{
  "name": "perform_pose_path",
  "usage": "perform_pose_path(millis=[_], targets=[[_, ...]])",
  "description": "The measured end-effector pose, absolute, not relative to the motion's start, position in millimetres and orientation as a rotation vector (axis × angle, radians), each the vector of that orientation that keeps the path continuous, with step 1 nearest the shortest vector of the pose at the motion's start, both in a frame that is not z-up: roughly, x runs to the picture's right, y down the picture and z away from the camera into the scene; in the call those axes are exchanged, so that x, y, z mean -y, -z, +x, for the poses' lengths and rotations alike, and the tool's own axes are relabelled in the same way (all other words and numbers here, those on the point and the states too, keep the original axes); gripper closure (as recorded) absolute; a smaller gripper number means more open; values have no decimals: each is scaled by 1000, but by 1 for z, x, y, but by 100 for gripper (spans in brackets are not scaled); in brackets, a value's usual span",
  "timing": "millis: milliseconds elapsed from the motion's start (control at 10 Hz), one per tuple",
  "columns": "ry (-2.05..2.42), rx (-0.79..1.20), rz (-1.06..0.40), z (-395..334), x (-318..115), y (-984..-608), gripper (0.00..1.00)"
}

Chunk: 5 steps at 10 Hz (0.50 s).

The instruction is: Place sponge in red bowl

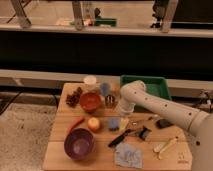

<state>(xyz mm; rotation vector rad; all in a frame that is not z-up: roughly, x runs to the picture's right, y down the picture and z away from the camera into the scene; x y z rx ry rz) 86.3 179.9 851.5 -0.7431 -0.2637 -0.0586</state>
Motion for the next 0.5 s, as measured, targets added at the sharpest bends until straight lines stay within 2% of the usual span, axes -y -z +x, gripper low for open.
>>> perform_pose_path(millis=[500], targets=[[61,260,-750,82,-183,-854,20]])
